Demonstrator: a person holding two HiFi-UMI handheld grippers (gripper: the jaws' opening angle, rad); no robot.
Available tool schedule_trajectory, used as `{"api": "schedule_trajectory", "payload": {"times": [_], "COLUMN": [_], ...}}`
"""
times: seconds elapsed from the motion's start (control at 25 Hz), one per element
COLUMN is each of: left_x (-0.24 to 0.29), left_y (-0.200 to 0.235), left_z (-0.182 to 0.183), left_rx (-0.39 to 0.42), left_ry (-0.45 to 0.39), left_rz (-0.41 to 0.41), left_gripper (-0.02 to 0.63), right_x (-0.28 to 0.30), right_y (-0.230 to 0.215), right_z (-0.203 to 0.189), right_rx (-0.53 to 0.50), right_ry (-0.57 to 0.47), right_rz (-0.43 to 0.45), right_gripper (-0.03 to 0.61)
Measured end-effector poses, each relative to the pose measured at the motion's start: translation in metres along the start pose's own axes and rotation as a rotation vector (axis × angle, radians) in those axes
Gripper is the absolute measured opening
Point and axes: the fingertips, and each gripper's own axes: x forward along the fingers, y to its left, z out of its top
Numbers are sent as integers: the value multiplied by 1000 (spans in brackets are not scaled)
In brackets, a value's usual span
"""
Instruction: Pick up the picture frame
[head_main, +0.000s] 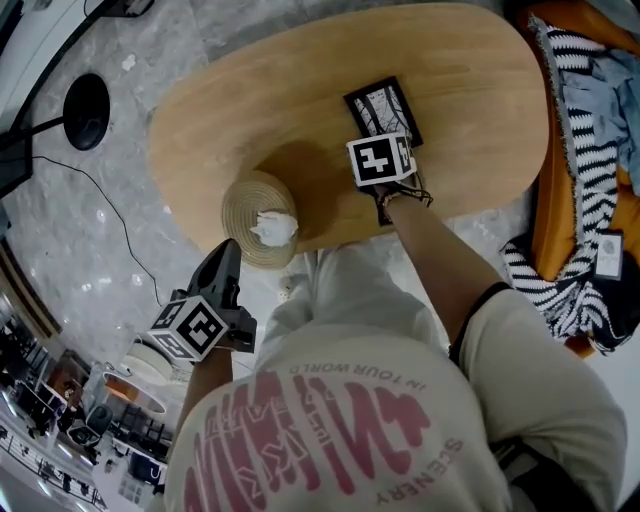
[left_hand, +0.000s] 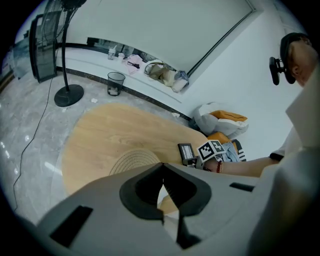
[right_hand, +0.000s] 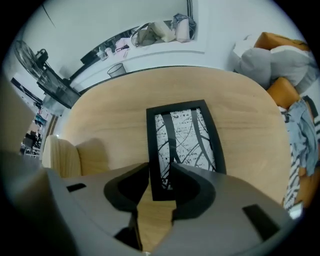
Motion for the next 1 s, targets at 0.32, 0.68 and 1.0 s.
{"api": "schedule_trajectory", "payload": {"times": [0.32, 0.68, 1.0], "left_x": [-3, -1, 9], "left_y": [-8, -6, -16], "left_z": [16, 25, 30], "left_rx": [7, -1, 39], "left_ry": [-31, -52, -42], "left_rz": [-21, -51, -114], "left_gripper": [3, 3, 3], "right_x": [1, -1, -17], "right_y": [1, -2, -14], "right_z": [-2, -5, -23], "right_rx": [-91, -92, 9], "right_ry": [-19, 31, 50], "right_rz": [-21, -22, 4], "right_gripper": [137, 108, 69]}}
